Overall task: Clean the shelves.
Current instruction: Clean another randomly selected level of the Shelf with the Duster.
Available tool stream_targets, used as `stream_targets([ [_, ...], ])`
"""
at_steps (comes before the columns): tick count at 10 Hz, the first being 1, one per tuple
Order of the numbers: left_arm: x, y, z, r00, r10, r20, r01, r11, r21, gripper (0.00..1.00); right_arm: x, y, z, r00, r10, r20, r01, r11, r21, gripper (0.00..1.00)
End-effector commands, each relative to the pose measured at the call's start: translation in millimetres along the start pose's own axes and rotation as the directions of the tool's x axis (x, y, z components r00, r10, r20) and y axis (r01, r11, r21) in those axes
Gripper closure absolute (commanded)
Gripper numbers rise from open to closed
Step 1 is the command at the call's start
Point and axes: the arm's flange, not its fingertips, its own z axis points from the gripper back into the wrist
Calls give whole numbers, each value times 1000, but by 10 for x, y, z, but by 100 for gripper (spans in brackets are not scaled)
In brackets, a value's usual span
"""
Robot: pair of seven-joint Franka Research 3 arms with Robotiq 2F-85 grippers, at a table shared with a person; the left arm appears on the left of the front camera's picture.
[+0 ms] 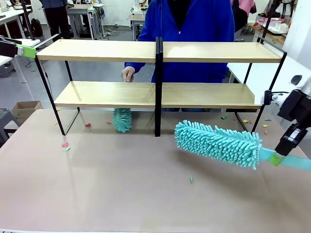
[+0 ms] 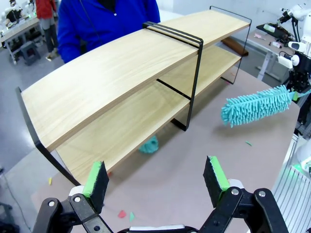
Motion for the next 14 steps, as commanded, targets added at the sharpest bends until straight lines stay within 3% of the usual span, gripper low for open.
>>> stream_targets([
  [1,-62,-59,-6,1000,4,-4,-4,1000,15,0,-279,-283,134,999,-35,18,34,998,44,87],
  [2,-62,-59,-6,1000,4,-4,-4,1000,15,0,-726,-446,333,996,-31,82,22,994,109,87],
  [4,-62,-59,-6,1000,4,-4,-4,1000,15,0,-1463,-624,611,997,-33,72,22,990,142,87],
  [5,-62,-59,-6,1000,4,-4,-4,1000,15,0,-1714,-654,659,999,-4,42,-2,989,146,87],
  [6,-62,-59,-6,1000,4,-4,-4,1000,15,0,-1826,-674,686,997,-14,72,3,988,151,87],
  [8,-62,-59,-6,1000,4,-4,-4,1000,15,0,-1158,-587,513,996,-51,79,44,995,90,87],
  [11,-62,-59,-6,1000,4,-4,-4,1000,15,0,35,-590,41,994,-106,-33,109,992,70,87],
  [14,-62,-59,-6,1000,4,-4,-4,1000,15,0,459,-594,-229,955,-294,51,295,955,-27,87],
])
